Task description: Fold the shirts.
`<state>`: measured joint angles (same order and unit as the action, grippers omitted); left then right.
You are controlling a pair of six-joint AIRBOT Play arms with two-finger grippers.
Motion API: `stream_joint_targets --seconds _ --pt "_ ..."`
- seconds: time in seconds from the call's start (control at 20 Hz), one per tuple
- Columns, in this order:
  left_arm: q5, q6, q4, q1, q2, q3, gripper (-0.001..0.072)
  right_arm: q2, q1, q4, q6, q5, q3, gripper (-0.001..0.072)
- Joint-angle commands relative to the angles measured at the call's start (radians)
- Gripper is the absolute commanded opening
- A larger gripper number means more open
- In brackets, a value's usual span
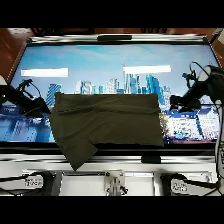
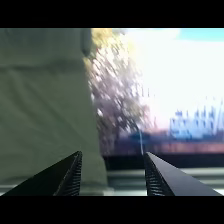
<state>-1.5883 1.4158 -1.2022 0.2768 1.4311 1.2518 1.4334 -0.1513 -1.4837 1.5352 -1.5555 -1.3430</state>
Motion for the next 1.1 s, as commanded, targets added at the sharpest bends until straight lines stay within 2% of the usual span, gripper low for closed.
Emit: stream_joint_targets --seconds 0.0,0.1,0.25,0.5,0.85,0.9,1.0,1.05 --pt "0.105 -0.029 0.077 0.048 -0.217 -0.341 0.0492 -0.14 -0.106 0.043 -0.064 -0.011 0.174 0.0505" --pt "0.143 -0.08 0.085 0.076 -0.32 -0.558 0.0494 -0.206 -0.141 0.044 -0.078 0.034 0.256 0.0505" --pt "0.172 -0.154 0.103 0.097 -0.4 -0.725 0.0506 -0.252 -0.159 0.039 -0.082 0.06 0.302 0.0505" --pt "0.248 -0.179 0.177 0.096 -0.406 -0.83 0.0508 -0.253 -0.159 0.064 -0.078 0.07 0.303 0.0504" --pt "0.352 -0.201 0.218 0.039 -0.378 -0.834 0.0498 -0.253 -0.159 0.066 -0.051 0.058 0.303 0.0504" --pt "0.378 -0.2 0.22 0.025 -0.37 -0.834 0.0468 -0.253 -0.159 0.069 -0.05 0.052 0.303 0.0504" --pt "0.412 -0.2 0.246 0.014 -0.363 -0.834 0.0322 -0.253 -0.159 0.074 -0.054 0.045 0.32 0.0507" --pt "0.418 -0.2 0.255 0.014 -0.363 -0.834 0.0181 -0.253 -0.159 0.079 -0.067 0.046 0.356 0.0668"
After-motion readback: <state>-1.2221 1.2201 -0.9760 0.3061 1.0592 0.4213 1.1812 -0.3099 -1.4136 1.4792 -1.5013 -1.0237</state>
